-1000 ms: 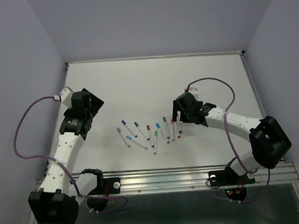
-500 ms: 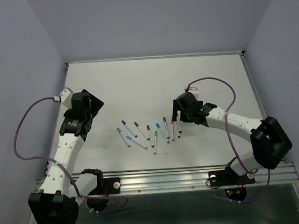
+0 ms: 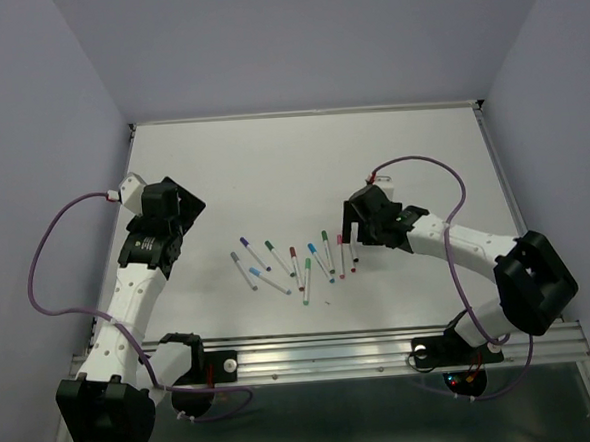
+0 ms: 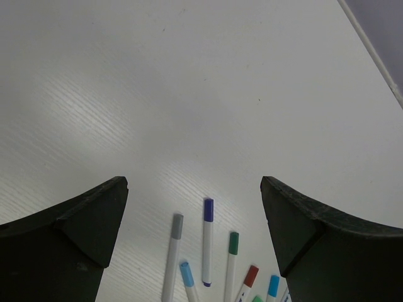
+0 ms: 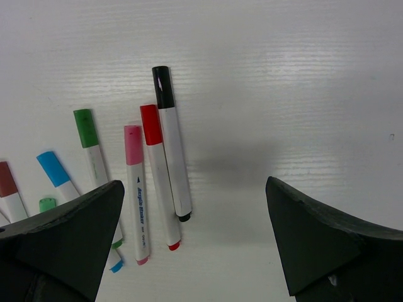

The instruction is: Open the pen caps

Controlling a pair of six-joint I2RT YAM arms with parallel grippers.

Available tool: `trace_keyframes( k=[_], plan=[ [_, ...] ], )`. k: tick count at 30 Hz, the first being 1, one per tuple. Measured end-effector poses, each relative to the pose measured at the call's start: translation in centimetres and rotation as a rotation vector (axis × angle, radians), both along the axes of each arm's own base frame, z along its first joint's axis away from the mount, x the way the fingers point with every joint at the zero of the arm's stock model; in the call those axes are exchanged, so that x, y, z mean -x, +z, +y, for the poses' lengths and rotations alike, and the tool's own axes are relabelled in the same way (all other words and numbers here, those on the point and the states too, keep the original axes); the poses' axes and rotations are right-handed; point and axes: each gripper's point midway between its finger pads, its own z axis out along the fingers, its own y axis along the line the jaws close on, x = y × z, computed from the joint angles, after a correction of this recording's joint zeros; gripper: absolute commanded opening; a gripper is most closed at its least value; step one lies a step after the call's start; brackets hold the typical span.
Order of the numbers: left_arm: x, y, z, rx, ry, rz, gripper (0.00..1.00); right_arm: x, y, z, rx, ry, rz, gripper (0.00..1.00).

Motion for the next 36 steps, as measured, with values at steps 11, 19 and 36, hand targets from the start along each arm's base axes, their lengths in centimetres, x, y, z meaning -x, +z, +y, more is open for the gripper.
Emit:
trace_keyframes(
  k=[11, 19, 36],
  plan=[
    [-0.1, 0.1, -0.1, 0.000, -0.005, -0.007, 0.99, 0.6, -2.1, -0.9, 0.066, -0.012, 0.058, 1.00],
    [0.0, -0.4, -0.1, -0.003, -0.007, 0.002, 0.99, 0.9, -3.8, -1.2, 0.100, -0.017, 0.098, 0.90],
    [-0.1, -0.4, -0.1, -0.003, -0.010, 0.001, 0.99, 0.9, -5.2, -0.9, 0.104, 0.032, 0.096, 0.62]
  ],
)
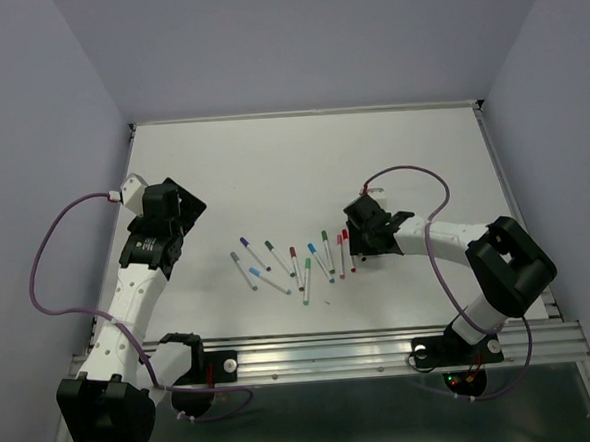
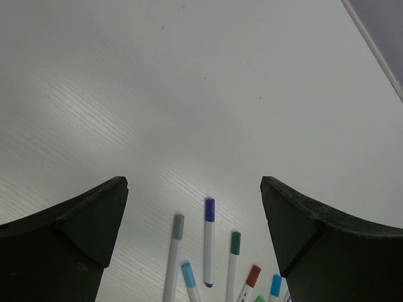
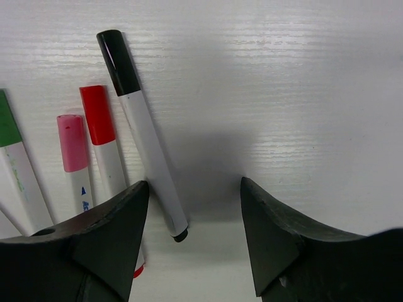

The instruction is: Open the pen caps

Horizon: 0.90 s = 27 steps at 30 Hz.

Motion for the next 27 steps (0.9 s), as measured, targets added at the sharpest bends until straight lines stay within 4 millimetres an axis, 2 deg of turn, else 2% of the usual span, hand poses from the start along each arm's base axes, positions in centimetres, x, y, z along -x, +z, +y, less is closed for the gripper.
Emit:
trace_keyframes(
  k=[3, 5, 9, 13, 14, 19, 23, 25, 27],
  plan=[
    [0.0, 0.0, 0.0, 0.000, 0.000, 0.000, 0.99, -0.1, 0.0, 0.1, 0.003, 0.017, -0.003, 0.55],
    [0.0, 0.0, 0.0, 0.000, 0.000, -0.001, 0.99, -0.4, 0.0, 0.3, 0.002, 0.028, -0.010, 0.45],
    [0.1, 0.3, -0.1, 0.001, -0.005, -0.009, 0.99, -0.8, -0.1, 0.7, -0.004, 0.046, -0.023, 0.32],
    [0.0, 0.4, -0.2, 0.004, -0.016, -0.015, 0.99, -1.2, -0.1, 1.4, -0.023, 0.074, -0.031, 0.05],
    [0.0, 0.4, -0.3, 0.006, -0.020, -0.015, 0.99, -1.2, -0.1, 1.5, -0.023, 0.080, -0.030, 0.01],
    [-0.2, 0.6, -1.2, 0.025, -0.073, -0.023, 0.99, -1.5, 0.0, 1.4, -0.011, 0.085, -0.045, 0.01],
    [-0.9, 1.4, -3.1, 0.070, -0.168, -0.066, 0.99, -1.8, 0.8, 1.2, -0.004, 0.084, -0.069, 0.01],
    [-1.3, 2.0, -4.9, 0.112, -0.251, -0.103, 0.99, -2.0, 2.0, 1.3, -0.018, 0.099, -0.098, 0.01],
    [-1.5, 2.6, -7.0, 0.151, -0.344, -0.142, 0.99, -2.1, 4.3, 2.0, -0.070, 0.130, -0.147, 0.01]
  ],
)
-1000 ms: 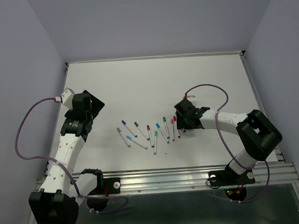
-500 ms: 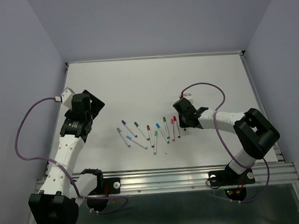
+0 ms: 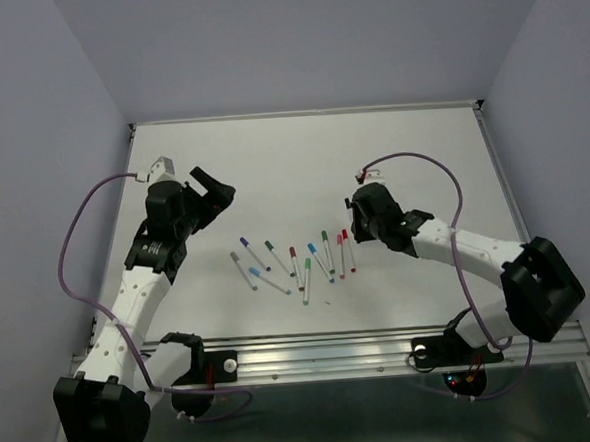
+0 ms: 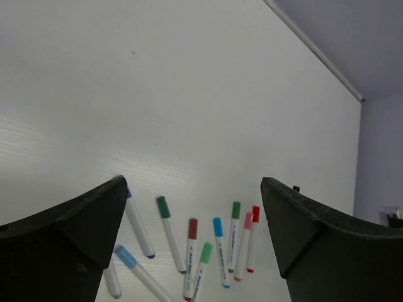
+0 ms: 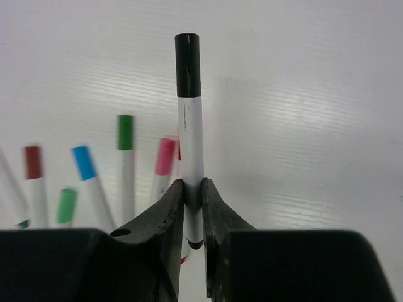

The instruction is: Open the pen caps

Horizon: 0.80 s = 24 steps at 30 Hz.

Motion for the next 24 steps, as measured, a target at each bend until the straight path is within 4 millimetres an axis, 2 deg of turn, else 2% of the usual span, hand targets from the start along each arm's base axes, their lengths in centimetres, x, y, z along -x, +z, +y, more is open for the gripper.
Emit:
trace_keyframes(
  k=[3, 4, 7, 9, 11, 17, 18, 19, 24],
  plan=[
    [0.2, 1.3, -3.6, 0.058, -0.148, -0.057, 0.99, 0.1, 5.1, 2.1, -0.148, 0.099, -0.104, 0.01],
    [0.4, 1.9, -4.9, 0.081, -0.202, -0.083, 0.99, 0.5, 7.1, 3.4, -0.224, 0.166, -0.141, 0.01],
    [1.1, 4.0, -9.4, 0.152, -0.367, -0.162, 0.99, 1.6, 10.7, 5.9, -0.360, 0.301, -0.199, 0.01],
    [1.8, 4.7, -11.9, 0.182, -0.452, -0.190, 0.99, 2.3, 12.1, 7.3, -0.429, 0.383, -0.215, 0.01],
    [2.4, 4.9, -14.0, 0.202, -0.516, -0.199, 0.99, 3.0, 12.8, 8.3, -0.471, 0.441, -0.213, 0.01],
    [3.0, 3.7, -17.7, 0.245, -0.602, -0.162, 0.91, 4.0, 13.8, 9.7, -0.535, 0.530, -0.209, 0.01],
    [3.0, 3.5, -18.1, 0.248, -0.610, -0.157, 0.89, 4.0, 13.8, 9.8, -0.539, 0.537, -0.206, 0.01],
    [3.1, 3.3, -18.6, 0.251, -0.620, -0.149, 0.84, 4.1, 13.7, 10.1, -0.546, 0.549, -0.198, 0.01],
    [3.1, 2.8, -20.5, 0.260, -0.644, -0.125, 0.78, 4.5, 13.3, 10.9, -0.570, 0.588, -0.166, 0.01]
  ],
)
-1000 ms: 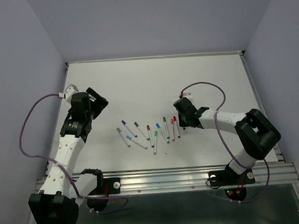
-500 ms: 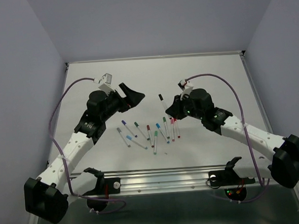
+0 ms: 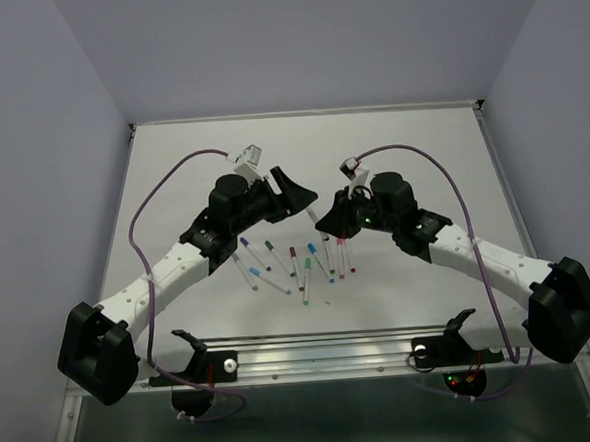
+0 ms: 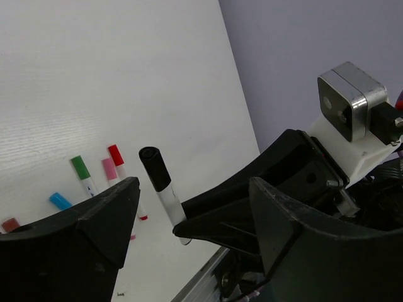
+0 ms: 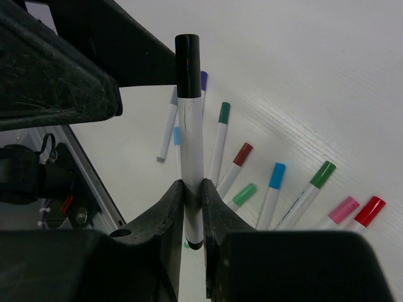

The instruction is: Open the pen caps

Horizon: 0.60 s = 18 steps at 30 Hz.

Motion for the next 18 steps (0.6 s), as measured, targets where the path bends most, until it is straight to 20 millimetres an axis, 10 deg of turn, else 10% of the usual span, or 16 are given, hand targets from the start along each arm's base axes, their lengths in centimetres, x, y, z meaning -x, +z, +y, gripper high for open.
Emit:
trace_keyframes(
  k=[9, 18],
  plan=[
    [-1.1, 0.5, -0.3, 0.006, 0.044, -0.010, 0.62, 0.3, 1.2, 0.7, -0.042, 0.034, -0.012, 0.01],
    [-1.3, -0.5, -0.8, -0.001, 0.043, 0.017, 0.22, 0.5, 1.7, 0.9, -0.060, 0.052, -0.011, 0.01]
  ],
)
